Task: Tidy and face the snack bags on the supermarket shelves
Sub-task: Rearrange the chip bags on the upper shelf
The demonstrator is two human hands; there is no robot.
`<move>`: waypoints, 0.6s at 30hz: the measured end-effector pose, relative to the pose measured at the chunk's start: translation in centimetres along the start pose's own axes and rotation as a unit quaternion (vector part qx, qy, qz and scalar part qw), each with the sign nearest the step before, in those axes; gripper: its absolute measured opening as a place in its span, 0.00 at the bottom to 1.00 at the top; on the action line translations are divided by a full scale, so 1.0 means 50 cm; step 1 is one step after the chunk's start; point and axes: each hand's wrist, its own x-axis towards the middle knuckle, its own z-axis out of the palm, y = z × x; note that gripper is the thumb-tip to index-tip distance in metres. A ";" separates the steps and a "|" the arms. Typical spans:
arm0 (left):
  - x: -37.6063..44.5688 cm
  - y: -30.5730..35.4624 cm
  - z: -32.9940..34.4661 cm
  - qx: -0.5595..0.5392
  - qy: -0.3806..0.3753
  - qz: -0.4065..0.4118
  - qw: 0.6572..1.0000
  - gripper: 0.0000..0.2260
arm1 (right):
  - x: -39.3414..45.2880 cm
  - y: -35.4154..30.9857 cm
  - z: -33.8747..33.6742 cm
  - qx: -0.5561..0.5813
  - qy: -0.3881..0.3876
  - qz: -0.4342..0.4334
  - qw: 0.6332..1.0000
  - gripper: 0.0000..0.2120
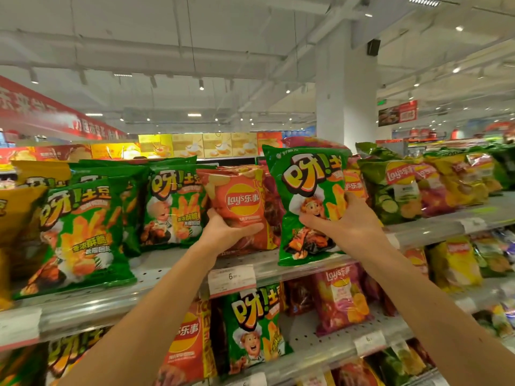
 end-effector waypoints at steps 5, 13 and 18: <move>-0.049 -0.002 -0.067 0.120 -0.008 0.020 0.993 0.56 | -0.015 -0.056 0.062 0.037 -0.020 -0.031 0.999 0.34; -0.183 -0.031 -0.233 0.456 0.056 0.090 0.884 0.21 | -0.039 -0.157 0.208 0.080 -0.054 -0.059 0.994 0.38; -0.217 -0.046 -0.290 0.556 0.093 0.102 0.820 0.14 | -0.065 -0.218 0.316 0.077 -0.091 -0.065 0.991 0.36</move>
